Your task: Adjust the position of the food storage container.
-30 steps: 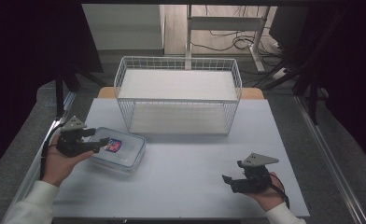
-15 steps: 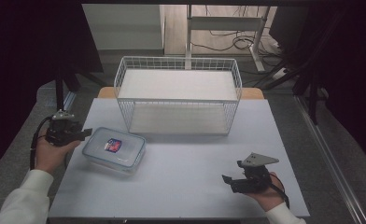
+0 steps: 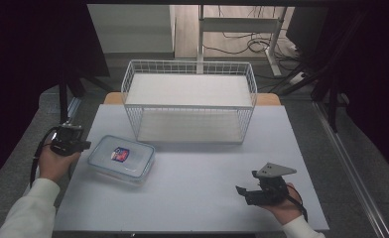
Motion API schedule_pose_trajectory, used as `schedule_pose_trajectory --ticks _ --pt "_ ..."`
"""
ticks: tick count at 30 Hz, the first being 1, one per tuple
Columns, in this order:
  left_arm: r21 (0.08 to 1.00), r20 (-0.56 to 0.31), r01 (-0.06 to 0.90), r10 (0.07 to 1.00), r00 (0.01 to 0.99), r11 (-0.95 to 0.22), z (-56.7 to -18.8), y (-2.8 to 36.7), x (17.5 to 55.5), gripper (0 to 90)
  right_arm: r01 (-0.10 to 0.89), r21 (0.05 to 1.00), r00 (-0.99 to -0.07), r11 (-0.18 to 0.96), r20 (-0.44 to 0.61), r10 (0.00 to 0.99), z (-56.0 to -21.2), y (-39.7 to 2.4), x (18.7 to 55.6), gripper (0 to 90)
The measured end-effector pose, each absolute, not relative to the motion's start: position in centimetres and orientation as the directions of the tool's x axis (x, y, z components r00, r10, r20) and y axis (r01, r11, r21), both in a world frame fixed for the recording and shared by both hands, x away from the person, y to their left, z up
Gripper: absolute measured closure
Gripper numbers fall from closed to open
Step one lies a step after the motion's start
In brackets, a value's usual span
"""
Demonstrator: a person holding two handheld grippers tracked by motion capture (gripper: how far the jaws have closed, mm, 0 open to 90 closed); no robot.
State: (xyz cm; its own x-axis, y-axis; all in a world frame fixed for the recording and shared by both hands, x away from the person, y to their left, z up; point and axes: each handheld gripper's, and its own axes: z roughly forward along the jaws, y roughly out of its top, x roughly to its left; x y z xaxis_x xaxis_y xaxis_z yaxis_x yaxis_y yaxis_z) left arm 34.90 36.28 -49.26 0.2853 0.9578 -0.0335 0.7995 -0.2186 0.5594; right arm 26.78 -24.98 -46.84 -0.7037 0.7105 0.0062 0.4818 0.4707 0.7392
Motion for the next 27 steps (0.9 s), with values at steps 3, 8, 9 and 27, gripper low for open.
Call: schedule_pose_trajectory --ticks 3,8,9,27 --pt "0.545 -0.043 0.807 0.954 0.297 -0.227 -49.9 36.3 35.0 90.0 0.483 0.738 -0.703 0.471 0.007 0.711 -46.9 -25.1 26.8 20.8" --pt "0.526 -0.049 0.807 0.938 0.344 -0.269 -50.3 35.7 34.9 90.0 0.481 0.741 -0.704 0.468 0.008 0.710 -46.8 -25.0 26.8 20.7" --pt "0.524 -0.048 0.805 0.934 0.355 -0.279 -50.4 35.2 34.9 90.0 0.478 0.742 -0.705 0.471 0.005 0.709 -46.8 -25.0 26.8 20.7" --pt "0.513 -0.060 0.798 0.914 0.401 -0.317 -50.5 33.4 34.5 90.0 0.470 0.758 -0.701 0.453 0.008 0.713 -46.4 -25.2 26.9 20.7"
